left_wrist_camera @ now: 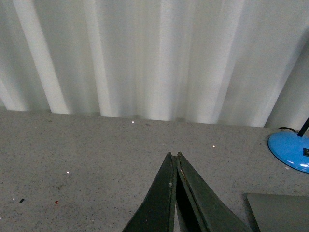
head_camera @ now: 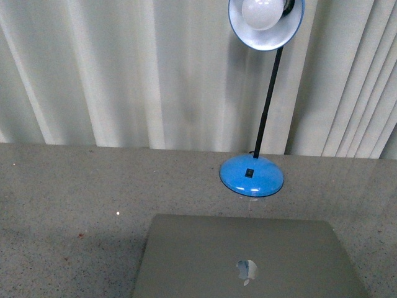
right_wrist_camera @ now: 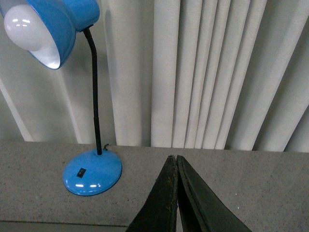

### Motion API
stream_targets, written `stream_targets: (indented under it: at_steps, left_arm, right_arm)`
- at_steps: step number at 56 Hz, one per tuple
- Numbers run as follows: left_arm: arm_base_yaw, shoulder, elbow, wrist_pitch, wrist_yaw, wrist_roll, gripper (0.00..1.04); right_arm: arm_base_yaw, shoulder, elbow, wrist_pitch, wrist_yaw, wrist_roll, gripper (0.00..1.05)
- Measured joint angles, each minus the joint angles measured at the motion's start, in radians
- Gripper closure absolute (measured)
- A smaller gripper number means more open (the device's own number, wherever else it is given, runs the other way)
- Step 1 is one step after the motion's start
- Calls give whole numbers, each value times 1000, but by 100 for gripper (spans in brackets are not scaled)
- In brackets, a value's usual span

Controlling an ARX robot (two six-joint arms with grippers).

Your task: Close laptop

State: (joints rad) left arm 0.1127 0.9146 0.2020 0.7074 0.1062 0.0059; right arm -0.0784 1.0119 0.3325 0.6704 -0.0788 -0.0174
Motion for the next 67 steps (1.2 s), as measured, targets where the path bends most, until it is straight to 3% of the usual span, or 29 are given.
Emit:
stream_targets:
  at_steps: [6, 10, 15, 67]
  left_arm:
    - [-28, -84, -56, -27, -22, -4, 101]
    - [-83, -133, -82, -53, -99, -6, 101]
    - [-108, -182, -105, -79, -103, -6, 101]
    - [-111, -607, -175, -395, -106, -7, 101]
  right_arm:
    - [47, -74, -81, 5, 74, 3, 102]
    - [72, -115, -120, 5, 72, 4, 102]
    - [77, -163, -156, -4, 74, 4, 102]
    - [77, -608, -326, -264, 77, 6, 102]
